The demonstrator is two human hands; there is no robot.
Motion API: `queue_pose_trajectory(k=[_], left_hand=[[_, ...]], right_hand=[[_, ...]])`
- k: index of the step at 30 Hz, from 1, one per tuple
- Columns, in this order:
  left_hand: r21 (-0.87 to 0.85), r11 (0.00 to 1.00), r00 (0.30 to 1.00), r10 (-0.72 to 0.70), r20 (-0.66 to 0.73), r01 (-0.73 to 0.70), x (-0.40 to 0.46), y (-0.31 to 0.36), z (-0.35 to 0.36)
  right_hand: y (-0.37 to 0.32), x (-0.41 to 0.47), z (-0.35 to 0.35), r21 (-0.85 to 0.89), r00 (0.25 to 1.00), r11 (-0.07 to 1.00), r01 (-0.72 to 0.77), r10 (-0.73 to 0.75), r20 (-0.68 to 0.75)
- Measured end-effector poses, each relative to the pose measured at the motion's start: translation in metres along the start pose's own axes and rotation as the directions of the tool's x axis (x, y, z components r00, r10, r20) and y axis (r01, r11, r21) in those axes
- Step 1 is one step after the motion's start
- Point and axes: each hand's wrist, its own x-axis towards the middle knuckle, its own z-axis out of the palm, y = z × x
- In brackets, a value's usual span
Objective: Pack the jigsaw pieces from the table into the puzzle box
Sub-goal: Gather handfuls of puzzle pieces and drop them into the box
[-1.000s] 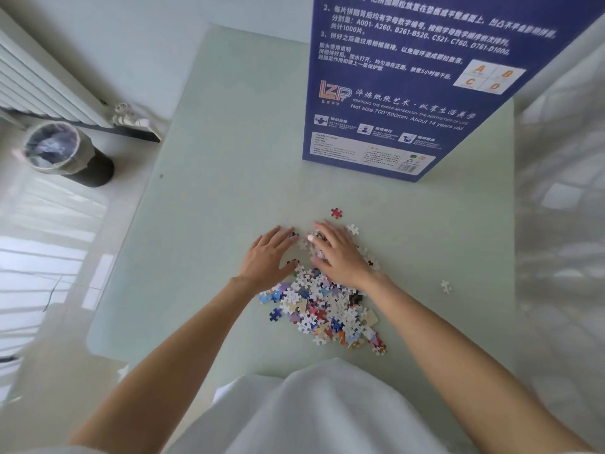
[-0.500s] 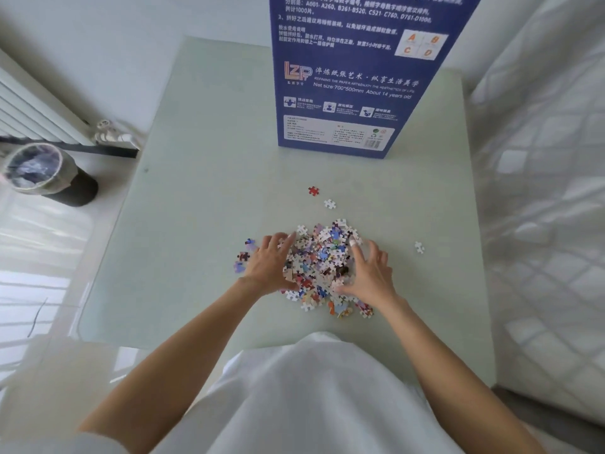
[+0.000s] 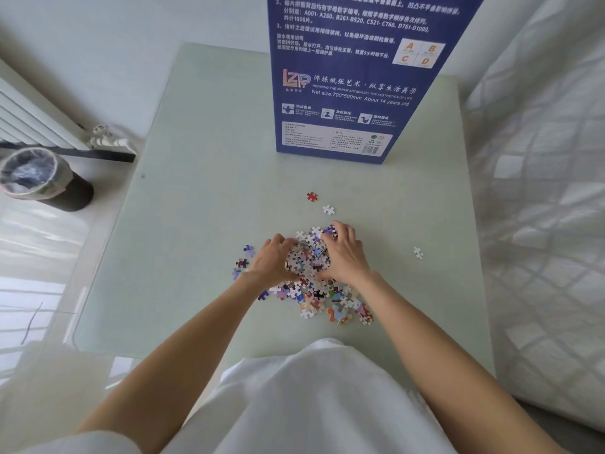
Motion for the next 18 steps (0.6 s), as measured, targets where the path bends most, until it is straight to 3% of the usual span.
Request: queue_pose_trajectory(k=[6, 11, 18], left_hand=[[-0.055, 0.998, 1.0, -0.001, 0.0, 0.001, 0.003, 0.003, 0.001], [-0.05, 0.999, 0.999, -0.016, 0.037, 0.018, 0.006, 0.007, -0.001], [-0.063, 0.997, 0.992, -0.052, -0.112, 0.045, 0.009, 0.011, 0.007]], right_hand=[[-0.006, 0.007, -0.003, 0.097, 0.997, 0.992, 0.078, -0.077, -0.014], [-0.007, 0.009, -0.011, 0.16, 0.998, 0.986, 0.055, -0.055, -0.002], [0.003, 0.003, -0.012, 0.319, 1.0, 0.948, 0.019, -0.011, -0.028]])
